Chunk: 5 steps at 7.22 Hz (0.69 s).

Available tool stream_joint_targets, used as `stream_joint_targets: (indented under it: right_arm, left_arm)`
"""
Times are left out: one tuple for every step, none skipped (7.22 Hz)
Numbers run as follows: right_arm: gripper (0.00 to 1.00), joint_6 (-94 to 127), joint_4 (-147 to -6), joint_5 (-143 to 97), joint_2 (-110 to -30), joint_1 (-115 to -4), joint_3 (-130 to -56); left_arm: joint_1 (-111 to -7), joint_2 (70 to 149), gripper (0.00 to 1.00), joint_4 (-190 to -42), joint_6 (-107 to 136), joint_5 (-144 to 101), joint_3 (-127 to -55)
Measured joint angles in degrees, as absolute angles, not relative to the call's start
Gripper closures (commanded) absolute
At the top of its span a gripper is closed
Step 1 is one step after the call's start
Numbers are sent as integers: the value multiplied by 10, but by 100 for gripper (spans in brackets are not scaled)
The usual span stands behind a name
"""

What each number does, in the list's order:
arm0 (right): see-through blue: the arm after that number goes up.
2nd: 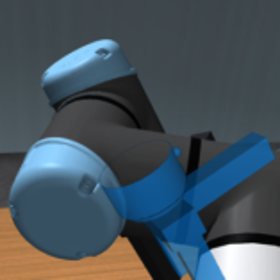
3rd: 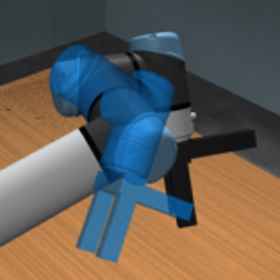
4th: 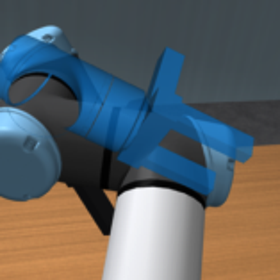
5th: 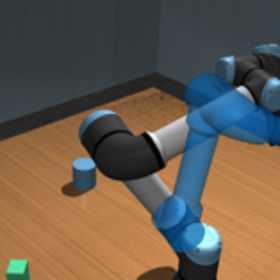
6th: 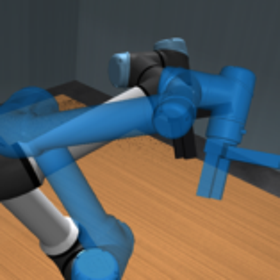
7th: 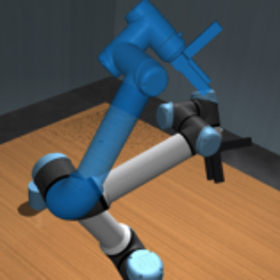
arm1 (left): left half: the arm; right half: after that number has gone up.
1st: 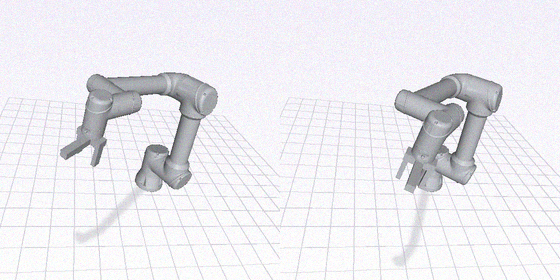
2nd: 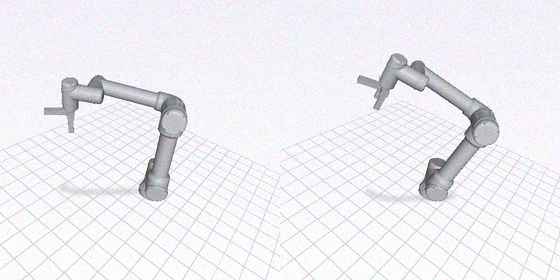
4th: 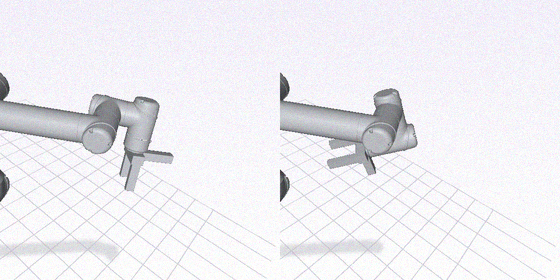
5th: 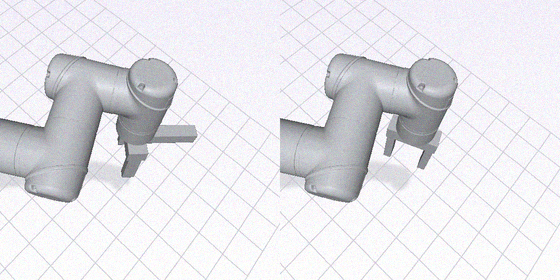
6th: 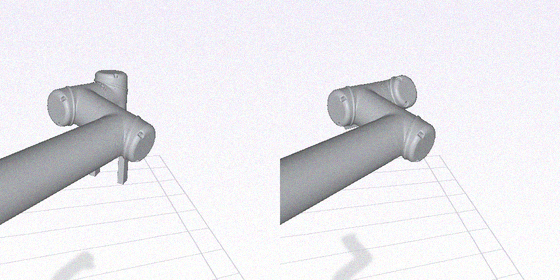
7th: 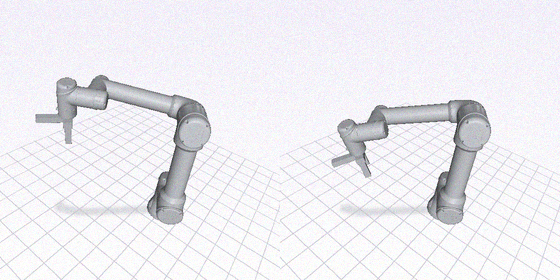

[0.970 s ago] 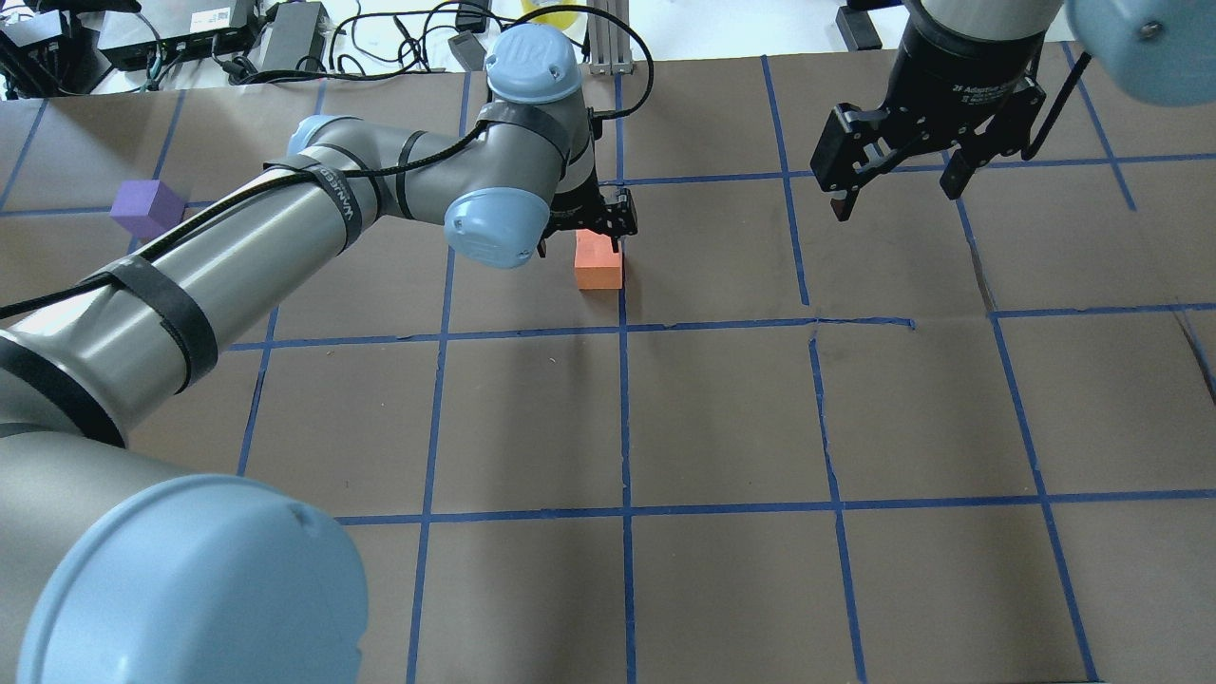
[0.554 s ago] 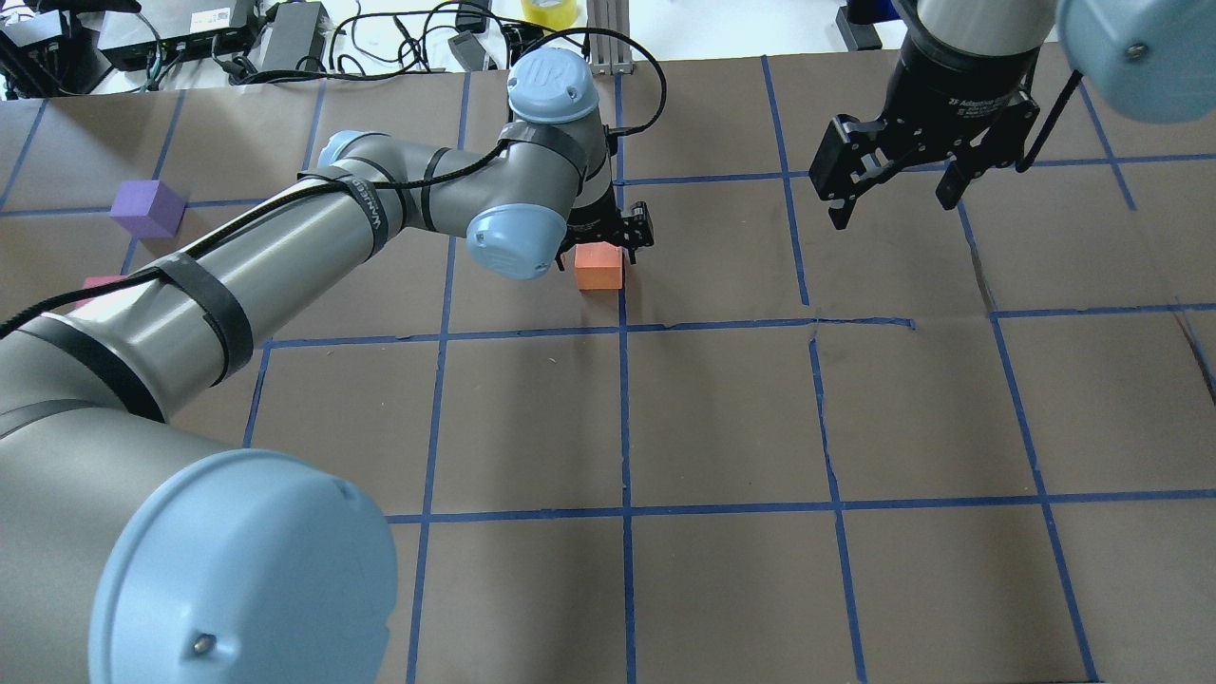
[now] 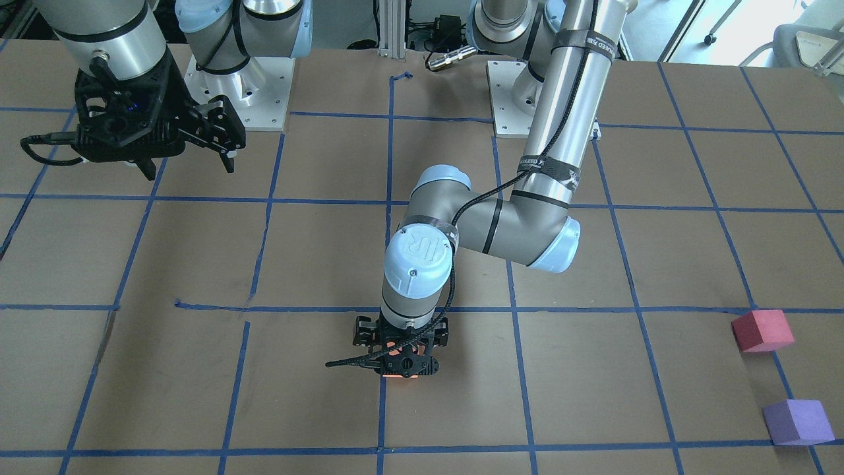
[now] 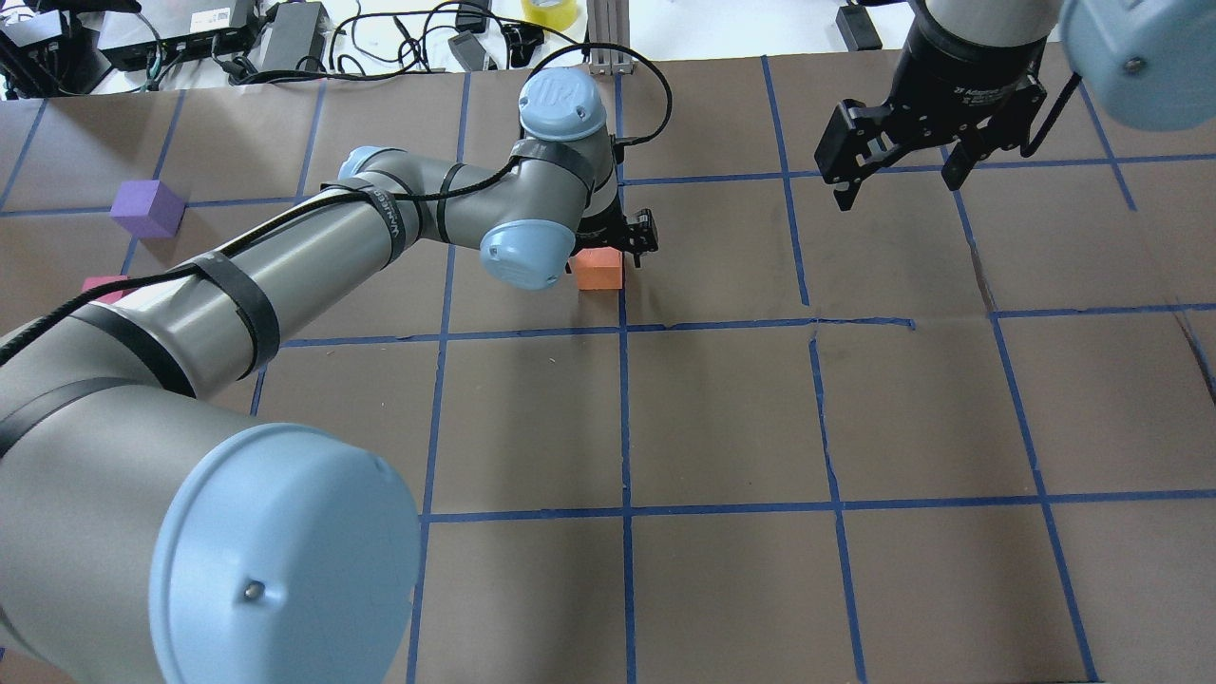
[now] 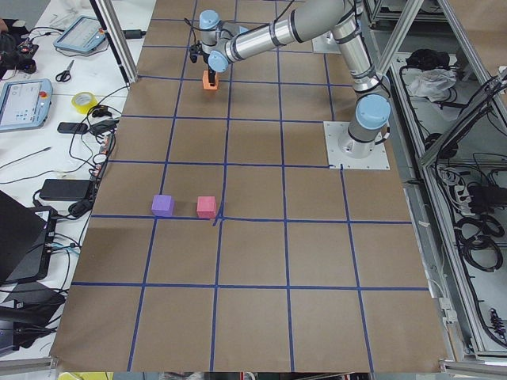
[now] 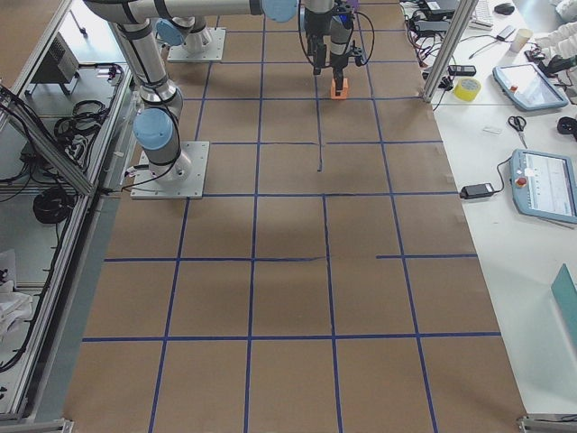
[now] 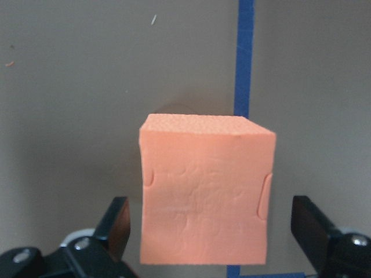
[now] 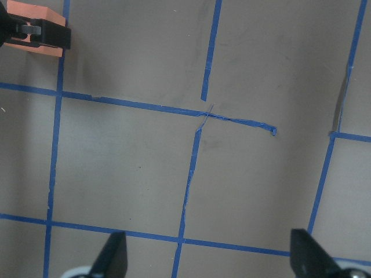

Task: Arrange blocks in a line
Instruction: 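Lower the left gripper onto the orange cube and close on it, then lift the orange cube with the left gripper and carry it toward the purple cube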

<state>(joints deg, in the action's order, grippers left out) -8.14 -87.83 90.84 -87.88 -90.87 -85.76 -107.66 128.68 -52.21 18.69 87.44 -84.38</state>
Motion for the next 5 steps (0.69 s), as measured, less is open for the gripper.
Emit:
stream_joint_targets:
  right_arm:
    - [0,-81,-880,908,-879,-908,-857]
    - [0,-81,-880,908,-879,-908,-857]
    - [0,-81,-881,909,-879,-908,-857]
    - [0,-81,-881,909,-879,-908,-857]
    - [0,-81,-880,909,-879,-908,-857]
  left_arm:
    - [-1077,1296,18,-518,189,875,-834]
    - [-1076,1305,44,-517,190,876,-823]
    - [-1076,1312,60,-517,189,877,-817]
    - [-1076,1312,95,-519,187,883,-817]
    - [-1077,1307,100,-522,186,895,-822]
